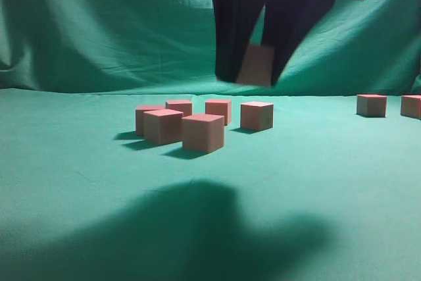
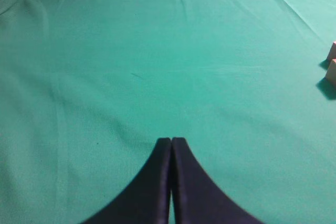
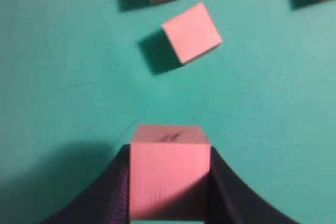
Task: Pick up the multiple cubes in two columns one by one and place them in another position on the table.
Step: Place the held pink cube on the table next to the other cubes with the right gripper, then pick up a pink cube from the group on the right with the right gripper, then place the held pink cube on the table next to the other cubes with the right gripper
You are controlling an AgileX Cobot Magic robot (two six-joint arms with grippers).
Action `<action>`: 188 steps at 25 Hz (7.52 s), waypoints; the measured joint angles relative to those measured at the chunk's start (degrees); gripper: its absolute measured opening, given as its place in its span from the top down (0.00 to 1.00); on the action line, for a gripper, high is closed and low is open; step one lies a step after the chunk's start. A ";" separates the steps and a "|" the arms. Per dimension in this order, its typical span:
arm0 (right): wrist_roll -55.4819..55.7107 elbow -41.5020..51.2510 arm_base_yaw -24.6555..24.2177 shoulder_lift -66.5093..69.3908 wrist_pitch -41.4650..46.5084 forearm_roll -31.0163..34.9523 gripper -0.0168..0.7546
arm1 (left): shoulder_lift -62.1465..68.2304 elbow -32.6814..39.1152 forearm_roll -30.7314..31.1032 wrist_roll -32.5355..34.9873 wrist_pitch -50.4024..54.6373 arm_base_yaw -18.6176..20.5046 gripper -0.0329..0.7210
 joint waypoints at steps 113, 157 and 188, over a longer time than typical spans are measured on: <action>-11.30 -20.52 -46.17 23.71 -0.55 -8.78 0.40 | 0.00 0.00 0.00 0.00 0.00 0.00 0.96; -10.02 -0.27 7.19 -2.77 7.27 -1.52 0.64 | 0.00 0.00 0.00 0.00 0.00 0.00 0.96; -3.72 7.15 7.02 7.14 -10.02 -17.56 0.64 | 0.00 0.00 0.00 0.00 0.00 0.00 0.96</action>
